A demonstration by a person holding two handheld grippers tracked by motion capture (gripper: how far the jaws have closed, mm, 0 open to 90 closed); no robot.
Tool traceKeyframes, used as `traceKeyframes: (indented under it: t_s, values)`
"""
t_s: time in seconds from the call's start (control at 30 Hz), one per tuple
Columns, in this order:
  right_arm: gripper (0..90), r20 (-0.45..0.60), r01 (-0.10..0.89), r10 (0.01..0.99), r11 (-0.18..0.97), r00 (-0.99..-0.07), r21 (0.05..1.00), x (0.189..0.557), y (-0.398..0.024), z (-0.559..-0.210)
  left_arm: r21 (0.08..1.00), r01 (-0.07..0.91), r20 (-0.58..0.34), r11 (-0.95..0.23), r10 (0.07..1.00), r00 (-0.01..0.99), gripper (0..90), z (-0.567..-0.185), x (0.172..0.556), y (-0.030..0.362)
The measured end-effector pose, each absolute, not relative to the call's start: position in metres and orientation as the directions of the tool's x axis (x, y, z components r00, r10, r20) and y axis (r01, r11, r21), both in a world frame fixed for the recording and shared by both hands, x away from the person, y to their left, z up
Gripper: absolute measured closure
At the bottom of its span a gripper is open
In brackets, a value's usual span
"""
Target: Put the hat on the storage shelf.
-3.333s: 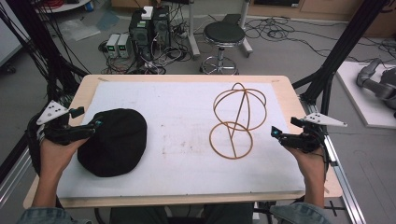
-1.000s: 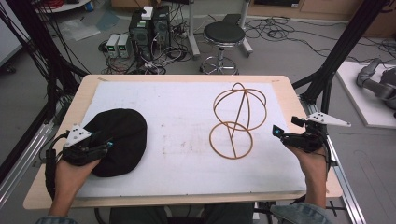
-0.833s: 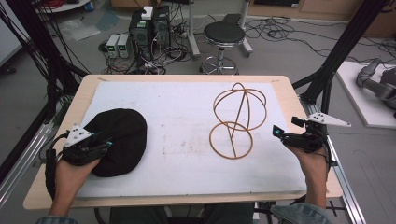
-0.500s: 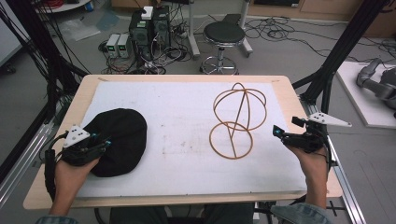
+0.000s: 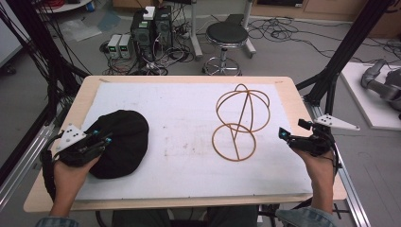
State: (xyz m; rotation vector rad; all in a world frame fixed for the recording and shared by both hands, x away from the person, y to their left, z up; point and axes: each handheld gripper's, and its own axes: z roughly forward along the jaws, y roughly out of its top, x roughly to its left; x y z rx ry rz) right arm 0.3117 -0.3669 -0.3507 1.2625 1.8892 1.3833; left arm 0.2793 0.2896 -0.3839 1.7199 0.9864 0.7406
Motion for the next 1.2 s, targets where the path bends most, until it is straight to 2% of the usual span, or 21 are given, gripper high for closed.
traceKeyframes:
  t_s: [0.27, 0.7, 1.2]
  values:
    - [5.9, 0.146, 0.393, 0.876, 0.053, -0.459, 0.918, 0.308, -0.369, -0.349, 0.954, 0.252, 0.021, -0.165, 0.871, 0.491, 68.5, -0.375, 0.281, 0.292]
    - [5.9, 0.154, 0.390, 0.877, 0.042, -0.456, 0.920, 0.307, -0.372, -0.351, 0.968, 0.188, 0.035, -0.168, 0.829, 0.559, 68.8, -0.351, 0.286, 0.288]
    - [5.9, 0.157, 0.391, 0.868, 0.047, -0.471, 0.919, 0.310, -0.369, -0.353, 0.986, 0.103, 0.034, -0.129, 0.770, 0.637, 68.7, -0.297, 0.305, 0.280]
